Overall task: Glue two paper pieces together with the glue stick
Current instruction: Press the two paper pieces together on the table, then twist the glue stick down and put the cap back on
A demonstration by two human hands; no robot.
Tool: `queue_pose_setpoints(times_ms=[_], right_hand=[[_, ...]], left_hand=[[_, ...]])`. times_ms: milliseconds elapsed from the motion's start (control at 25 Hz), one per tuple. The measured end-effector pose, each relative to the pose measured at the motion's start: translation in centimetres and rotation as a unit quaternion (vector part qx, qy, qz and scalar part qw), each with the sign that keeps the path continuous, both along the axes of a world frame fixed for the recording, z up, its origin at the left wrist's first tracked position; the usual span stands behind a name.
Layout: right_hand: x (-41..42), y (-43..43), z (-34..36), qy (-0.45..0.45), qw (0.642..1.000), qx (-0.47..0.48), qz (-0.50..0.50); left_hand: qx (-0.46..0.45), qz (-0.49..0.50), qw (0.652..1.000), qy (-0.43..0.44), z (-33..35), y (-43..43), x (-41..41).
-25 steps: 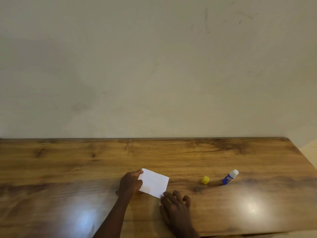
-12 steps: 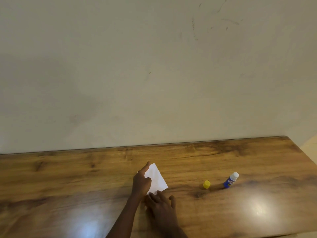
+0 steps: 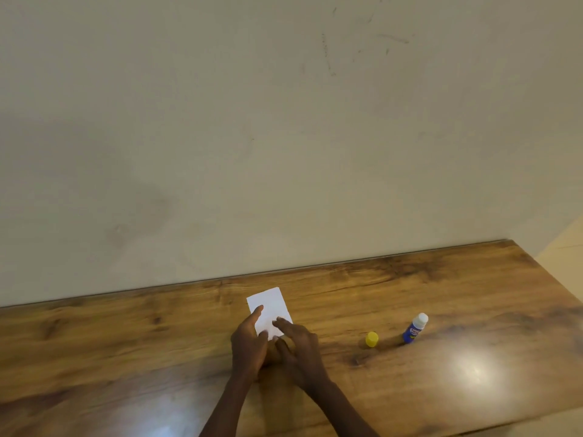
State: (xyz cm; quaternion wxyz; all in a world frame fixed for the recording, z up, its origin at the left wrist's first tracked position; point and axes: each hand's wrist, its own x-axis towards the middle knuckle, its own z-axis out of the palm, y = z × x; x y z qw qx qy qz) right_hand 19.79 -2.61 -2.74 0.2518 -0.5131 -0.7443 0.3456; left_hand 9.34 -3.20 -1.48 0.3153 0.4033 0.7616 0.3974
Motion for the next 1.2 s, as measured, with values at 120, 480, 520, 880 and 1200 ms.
queue_pose_setpoints(times_ms=[120, 480, 520, 880, 1200], right_hand=[[4.0, 0.2, 2.0, 0.052, 0.979, 0.138, -0.144], [19.8, 2.5, 2.2, 0.123, 0.935, 0.067, -0.326], [20.2, 2.6, 1.5, 0.127, 0.942, 0.027, -0.310], [19.9, 2.8, -1.7, 0.127, 0.924, -0.044, -0.359], [16.0, 4.6, 5.8, 0.138, 0.958, 0.058, -0.244]], left_hand=[[-0.022, -0.055, 0.998, -0.005, -0.3, 0.7, 2.9], [-0.095, -0.231, 0.968, 0.019, -1.8, 3.1, 15.2], [-0.087, -0.229, 0.969, 0.022, -1.9, 3.1, 15.8], [-0.034, -0.225, 0.974, 0.015, -1.4, 3.0, 15.6], [0.057, -0.180, 0.981, 0.039, 5.5, 4.3, 9.1]])
